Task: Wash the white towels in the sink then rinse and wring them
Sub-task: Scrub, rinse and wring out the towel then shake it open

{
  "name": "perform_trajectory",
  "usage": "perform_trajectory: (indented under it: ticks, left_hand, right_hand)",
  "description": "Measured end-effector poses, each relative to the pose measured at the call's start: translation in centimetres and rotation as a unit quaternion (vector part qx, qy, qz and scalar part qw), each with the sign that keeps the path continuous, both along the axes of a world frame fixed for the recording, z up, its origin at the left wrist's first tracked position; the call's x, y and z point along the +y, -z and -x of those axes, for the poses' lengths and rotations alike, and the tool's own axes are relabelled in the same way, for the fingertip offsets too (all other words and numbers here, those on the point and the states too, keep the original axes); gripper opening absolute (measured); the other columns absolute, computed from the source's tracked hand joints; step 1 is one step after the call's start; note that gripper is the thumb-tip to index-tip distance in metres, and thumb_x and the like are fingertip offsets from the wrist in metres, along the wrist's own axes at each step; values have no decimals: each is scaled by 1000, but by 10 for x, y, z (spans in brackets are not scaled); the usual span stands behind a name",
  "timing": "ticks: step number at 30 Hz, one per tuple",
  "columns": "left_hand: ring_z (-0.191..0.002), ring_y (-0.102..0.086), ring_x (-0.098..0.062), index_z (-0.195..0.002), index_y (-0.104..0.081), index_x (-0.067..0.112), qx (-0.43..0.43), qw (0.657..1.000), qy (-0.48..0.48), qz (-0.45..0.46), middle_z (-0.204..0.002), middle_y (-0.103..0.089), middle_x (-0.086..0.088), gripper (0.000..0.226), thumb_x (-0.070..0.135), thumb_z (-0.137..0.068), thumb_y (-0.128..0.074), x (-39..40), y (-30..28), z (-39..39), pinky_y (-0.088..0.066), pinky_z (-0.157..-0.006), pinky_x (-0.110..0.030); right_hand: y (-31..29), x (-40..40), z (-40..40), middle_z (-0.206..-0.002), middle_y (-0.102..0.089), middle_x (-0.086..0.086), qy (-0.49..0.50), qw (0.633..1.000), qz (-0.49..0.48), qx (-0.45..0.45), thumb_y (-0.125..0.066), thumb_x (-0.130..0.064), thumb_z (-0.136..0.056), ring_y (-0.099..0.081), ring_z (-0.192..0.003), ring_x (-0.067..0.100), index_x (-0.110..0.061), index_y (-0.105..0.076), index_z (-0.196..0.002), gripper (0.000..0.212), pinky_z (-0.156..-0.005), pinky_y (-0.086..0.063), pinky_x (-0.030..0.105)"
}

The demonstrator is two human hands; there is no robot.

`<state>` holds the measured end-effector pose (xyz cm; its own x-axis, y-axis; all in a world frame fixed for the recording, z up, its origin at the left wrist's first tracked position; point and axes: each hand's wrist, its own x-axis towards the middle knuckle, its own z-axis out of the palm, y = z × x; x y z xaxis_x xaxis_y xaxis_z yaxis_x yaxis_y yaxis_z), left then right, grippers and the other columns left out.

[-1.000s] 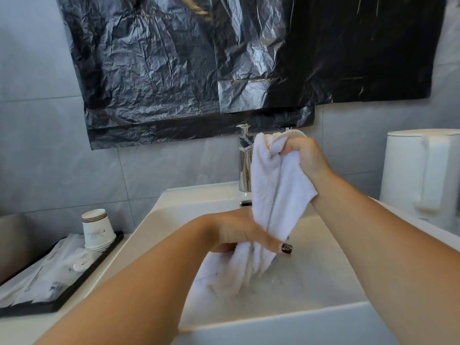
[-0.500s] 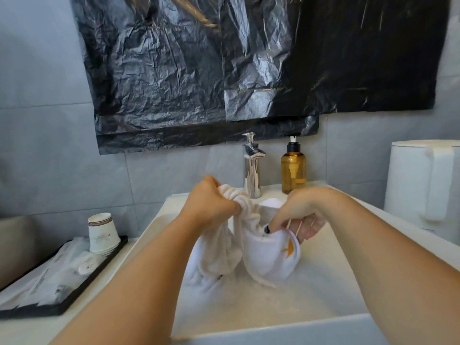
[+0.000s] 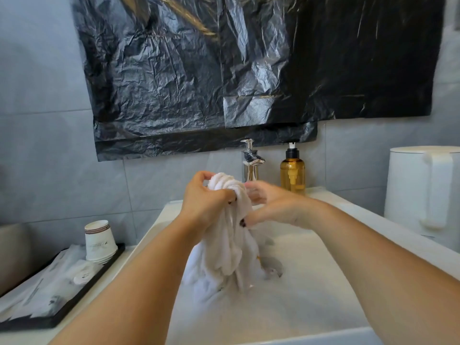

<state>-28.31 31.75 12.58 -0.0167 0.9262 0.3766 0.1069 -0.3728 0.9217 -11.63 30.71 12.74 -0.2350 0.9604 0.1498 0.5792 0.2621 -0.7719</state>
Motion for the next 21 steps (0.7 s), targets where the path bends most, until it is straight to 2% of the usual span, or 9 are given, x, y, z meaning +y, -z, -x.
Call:
perform_trajectory:
  ticks: [3, 6, 8, 11, 13, 15, 17, 19, 21]
  left_hand:
    - [-75, -63, -15, -104, -58, 20, -30, 995, 93, -19, -92, -67, -3, 54, 13, -53, -73, -9, -4, -5, -52, -66, -29]
    - [-79, -66, -18, -109, -58, 16, -63, 977, 205, -5, -98, -66, -8, 55, 5, -57, -71, -14, -8, -2, -53, -65, -30]
    - [-89, -68, -22, -120, -56, 12, -57, 961, 269, 4, -104, -67, -11, 63, 6, -60, -73, -14, -6, 0, -55, -72, -32]
    - [-99, -70, -28, -120, -62, 11, 41, 936, 343, 63, -109, -72, -14, 57, 13, -65, -78, -21, 5, -6, -55, -85, -38]
    - [-105, -69, -31, -112, -69, 13, 82, 918, 371, 116, -111, -72, -17, 45, 17, -69, -79, -27, 14, -11, -54, -93, -41]
    - [-110, -67, -34, -115, -69, 12, 96, 908, 381, 146, -115, -71, -18, 44, 15, -72, -79, -28, 20, -16, -50, -100, -45]
    - [-108, -68, -34, -115, -69, 10, 108, 905, 377, 166, -114, -71, -20, 44, 12, -72, -79, -27, 23, -16, -51, -98, -47]
    - [-95, -70, -31, -106, -70, 6, 119, 902, 379, 171, -101, -71, -21, 45, 15, -63, -81, -26, 24, -16, -56, -89, -42]
    - [-81, -69, -26, -91, -71, 6, 107, 899, 385, 177, -86, -70, -17, 37, 18, -56, -76, -25, 24, -15, -58, -77, -36]
  right_hand:
    - [4, 0, 10, -91, -67, -3, -27, 996, -68, 44, -74, 2, -70, -61, -82, 10, -12, -67, -105, 39, -70, -50, 23]
    - [2, 0, 13, -77, -66, -2, -13, 967, -119, 226, -64, -2, -54, -60, -73, 10, -3, -72, -82, 29, -68, -47, 24]
    - [0, 2, 16, -67, -66, -3, -33, 922, -177, 344, -57, 6, -59, -62, -69, 8, -7, -68, -62, 18, -68, -48, 18]
    - [-4, 4, 19, -56, -62, -3, 24, 872, -179, 454, -49, 9, -67, -59, -62, 14, -17, -62, -44, 37, -57, -45, 22]
    - [-7, 4, 20, -50, -60, -4, 0, 870, -197, 452, -37, 19, -70, -58, -55, 10, -16, -58, -38, 51, -54, -45, 18]
    - [-5, 3, 18, -52, -59, -2, -23, 909, -157, 386, -32, 22, -70, -59, -55, 7, -14, -58, -43, 52, -54, -45, 16]
    - [-4, -2, 14, -69, -58, 6, -125, 950, -45, 282, -40, 11, -74, -58, -67, 13, -3, -58, -68, 24, -62, -47, 22]
    - [-7, -9, 2, -83, -59, 7, -243, 931, 41, 269, -44, 4, -77, -57, -79, 16, 8, -52, -90, 17, -72, -49, 24]
    - [-10, -13, -7, -96, -63, 6, -279, 900, 83, 324, -67, -11, -72, -56, -95, 22, 11, -53, -102, 40, -85, -49, 27]
